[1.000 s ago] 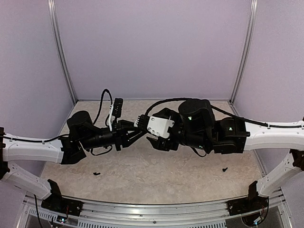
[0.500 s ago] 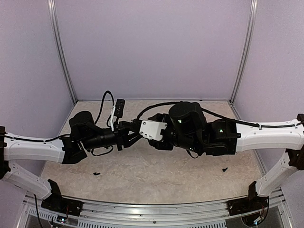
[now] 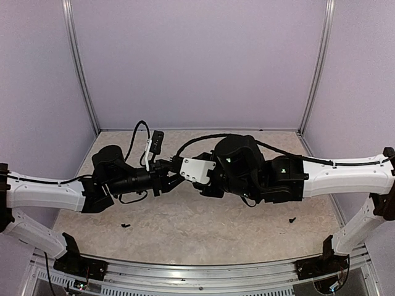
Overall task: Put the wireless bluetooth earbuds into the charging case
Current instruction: Pass from the left arm to the right, then place the charging case with the earbuds at the center of the board.
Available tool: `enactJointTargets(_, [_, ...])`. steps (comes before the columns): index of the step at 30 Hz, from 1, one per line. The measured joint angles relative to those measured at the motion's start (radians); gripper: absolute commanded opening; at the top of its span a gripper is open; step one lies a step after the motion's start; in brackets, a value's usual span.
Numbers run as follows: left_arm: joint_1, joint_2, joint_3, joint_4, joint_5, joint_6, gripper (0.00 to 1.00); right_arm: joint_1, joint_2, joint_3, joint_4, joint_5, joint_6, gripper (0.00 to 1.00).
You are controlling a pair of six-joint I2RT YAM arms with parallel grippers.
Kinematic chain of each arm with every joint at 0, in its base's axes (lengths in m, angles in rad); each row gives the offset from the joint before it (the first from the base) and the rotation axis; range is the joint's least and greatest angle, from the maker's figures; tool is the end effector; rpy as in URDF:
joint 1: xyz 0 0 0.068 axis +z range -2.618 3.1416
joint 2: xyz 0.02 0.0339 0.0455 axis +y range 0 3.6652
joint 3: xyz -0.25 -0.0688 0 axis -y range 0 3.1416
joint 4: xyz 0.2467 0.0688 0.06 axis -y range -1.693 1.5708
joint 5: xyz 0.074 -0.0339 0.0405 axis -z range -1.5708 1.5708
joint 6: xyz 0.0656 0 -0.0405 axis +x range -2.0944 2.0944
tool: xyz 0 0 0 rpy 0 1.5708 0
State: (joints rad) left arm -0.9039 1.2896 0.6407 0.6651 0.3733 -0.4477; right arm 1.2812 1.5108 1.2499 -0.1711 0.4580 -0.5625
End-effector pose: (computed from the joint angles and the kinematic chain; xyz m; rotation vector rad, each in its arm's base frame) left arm 0.1782 -0.2651 0.2546 0.6992 1.5753 -1.3254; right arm 0.1362 0.3554 0.3018 -1.3667 1.3990 0.0134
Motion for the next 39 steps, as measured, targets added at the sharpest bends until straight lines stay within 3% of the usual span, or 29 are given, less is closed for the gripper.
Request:
enactJointTargets(5, [0.006,0.029,0.012,0.000,0.020,-0.002,0.14,-0.004,0.000,-0.002,-0.025,0.002,0.029,0.20])
enactJointTargets(11, [0.007,0.035,0.021,-0.001,0.024,-0.005,0.30,-0.006,-0.004,-0.002,-0.027,0.002,0.029,0.18])
enactJointTargets(18, [0.011,0.044,0.038,-0.010,0.027,0.000,0.61,-0.006,-0.021,-0.024,-0.014,-0.023,0.033,0.17])
enactJointTargets(20, [0.015,0.044,0.039,-0.015,0.022,0.003,0.74,-0.006,-0.025,-0.036,-0.011,-0.033,0.037,0.17])
enactJointTargets(22, [0.020,0.042,0.039,-0.024,0.014,0.003,0.95,-0.006,-0.028,-0.043,-0.010,-0.040,0.045,0.17])
enactJointTargets(23, [0.023,0.039,0.039,-0.030,0.009,0.006,0.98,-0.009,-0.030,-0.048,-0.010,-0.047,0.051,0.17])
enactJointTargets(28, [0.053,-0.019,0.026,-0.061,-0.047,-0.001,0.99,-0.071,-0.053,-0.077,0.005,-0.123,0.116,0.18])
enactJointTargets(34, [0.172,-0.103,0.023,-0.150,-0.174,-0.023,0.99,-0.307,-0.059,-0.099,0.012,-0.283,0.271,0.18])
enactJointTargets(39, [0.293,-0.067,0.066,-0.306,-0.318,-0.035,0.99,-0.459,0.004,-0.103,0.015,-0.405,0.379,0.19])
